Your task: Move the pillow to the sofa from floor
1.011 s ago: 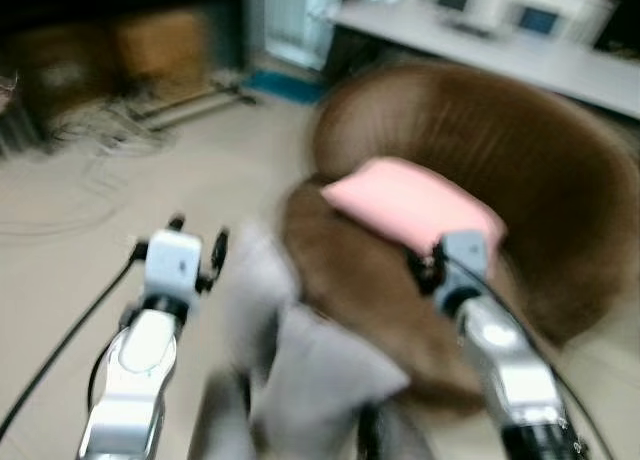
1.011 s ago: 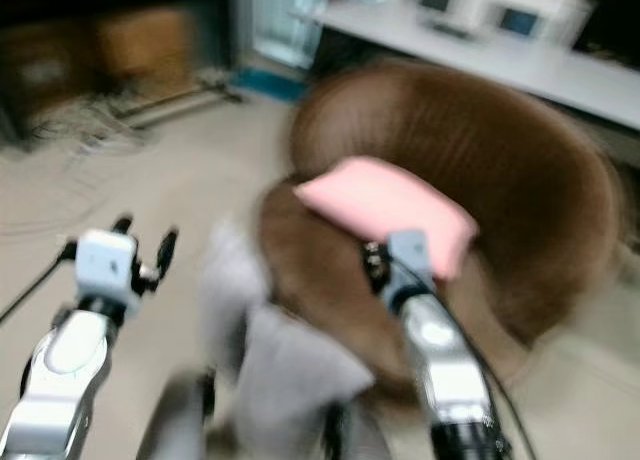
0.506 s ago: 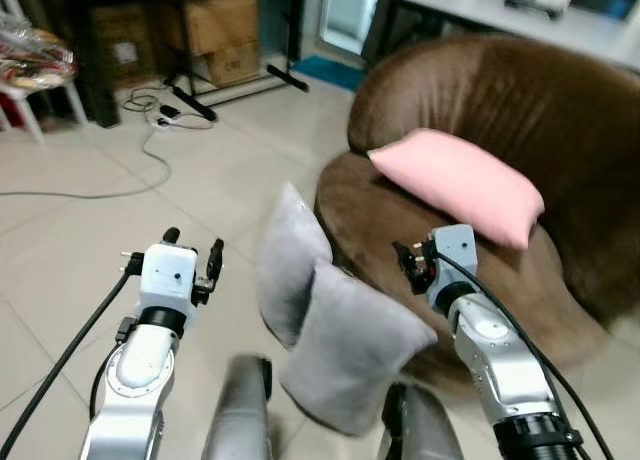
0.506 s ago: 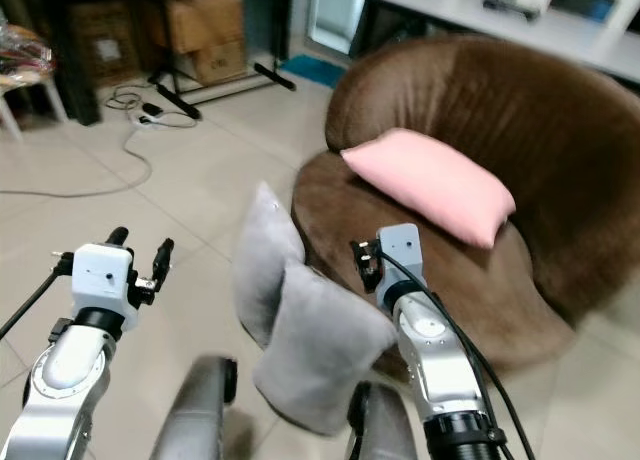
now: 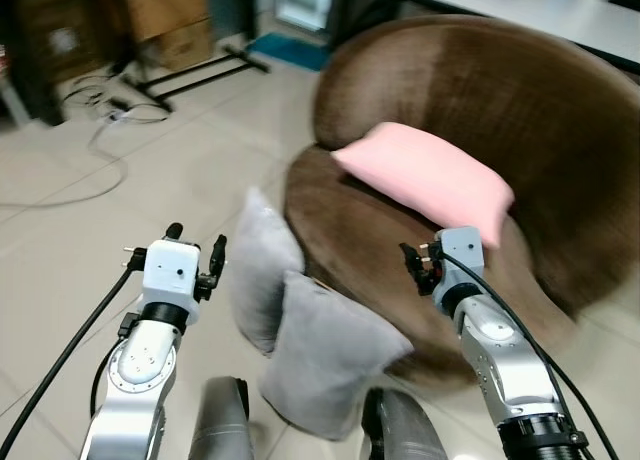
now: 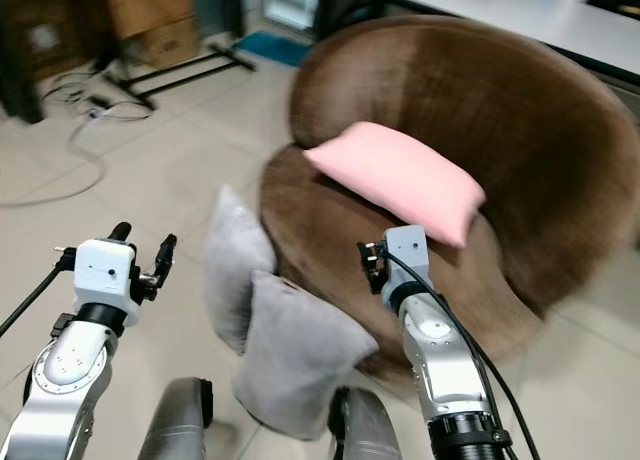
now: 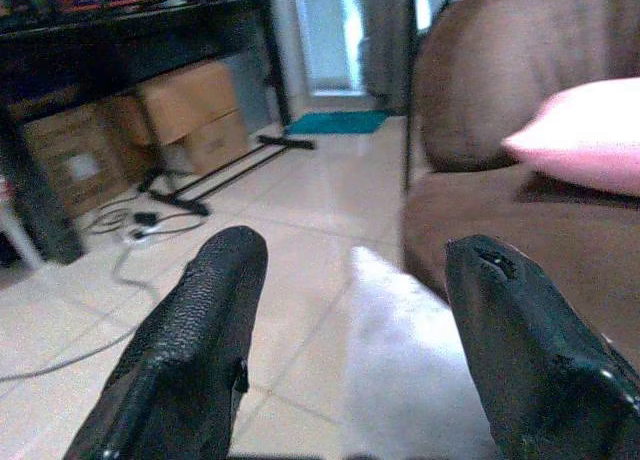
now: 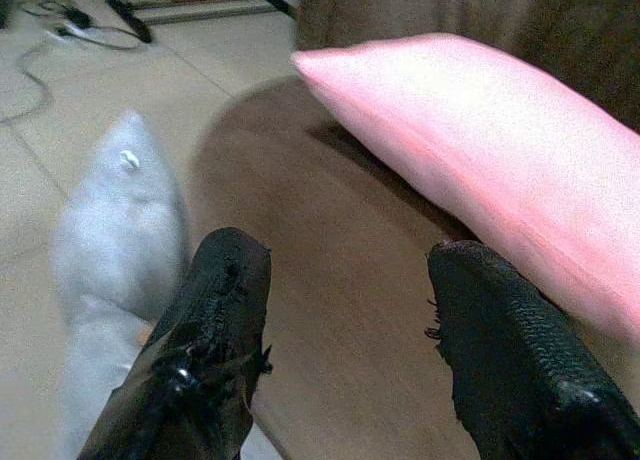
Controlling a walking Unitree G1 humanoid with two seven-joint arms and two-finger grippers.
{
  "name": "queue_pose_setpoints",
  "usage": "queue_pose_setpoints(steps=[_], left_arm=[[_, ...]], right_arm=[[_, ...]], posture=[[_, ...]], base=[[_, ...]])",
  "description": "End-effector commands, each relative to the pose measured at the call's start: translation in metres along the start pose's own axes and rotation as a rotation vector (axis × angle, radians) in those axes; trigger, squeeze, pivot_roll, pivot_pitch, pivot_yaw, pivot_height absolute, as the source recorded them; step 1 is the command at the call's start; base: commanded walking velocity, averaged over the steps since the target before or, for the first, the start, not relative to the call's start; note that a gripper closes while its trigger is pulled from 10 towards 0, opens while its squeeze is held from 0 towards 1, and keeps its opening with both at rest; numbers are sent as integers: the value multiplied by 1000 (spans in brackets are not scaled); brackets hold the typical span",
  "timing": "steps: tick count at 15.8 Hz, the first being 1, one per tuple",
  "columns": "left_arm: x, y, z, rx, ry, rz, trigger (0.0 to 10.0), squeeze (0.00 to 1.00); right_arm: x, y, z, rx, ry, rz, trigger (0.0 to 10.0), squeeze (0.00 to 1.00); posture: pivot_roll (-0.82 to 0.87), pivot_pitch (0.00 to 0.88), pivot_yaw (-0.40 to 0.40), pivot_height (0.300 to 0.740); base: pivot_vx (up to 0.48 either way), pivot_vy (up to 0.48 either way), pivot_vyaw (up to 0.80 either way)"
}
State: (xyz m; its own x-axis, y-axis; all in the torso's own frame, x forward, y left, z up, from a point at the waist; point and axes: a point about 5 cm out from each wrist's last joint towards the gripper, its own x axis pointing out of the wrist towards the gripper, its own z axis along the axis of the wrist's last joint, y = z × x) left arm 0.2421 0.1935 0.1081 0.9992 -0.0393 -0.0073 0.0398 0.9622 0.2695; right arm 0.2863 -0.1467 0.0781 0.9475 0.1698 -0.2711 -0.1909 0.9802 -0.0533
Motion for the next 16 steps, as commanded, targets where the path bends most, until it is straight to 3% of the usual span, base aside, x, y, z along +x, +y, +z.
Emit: queue_pose_setpoints(steps=[1,3,7,16], left_arm=[[2,-2,3,2,-10,-9,10000,0],[1,-2,2,17,-4,-5,10000,0],[3,-3,1,29,0,-31,10000,0],[25,-5,11,62,-37,-195,10000,0]], right_arm=[[-1,-6,1,-33,2,-17,10000,0],[-1,-4,0,-82,4,-12,10000,0],[0,-7,-4,-38,15,-46,10000,0],[10,2,-28,-188,132,15,10000,0]], posture=[[131,0,-110,595],[131,0,-110,595],[142,0,-76,595],[141,0,151,595]], base=[[326,0,0],[146,0,0],[0,0,0],[0,0,0]])
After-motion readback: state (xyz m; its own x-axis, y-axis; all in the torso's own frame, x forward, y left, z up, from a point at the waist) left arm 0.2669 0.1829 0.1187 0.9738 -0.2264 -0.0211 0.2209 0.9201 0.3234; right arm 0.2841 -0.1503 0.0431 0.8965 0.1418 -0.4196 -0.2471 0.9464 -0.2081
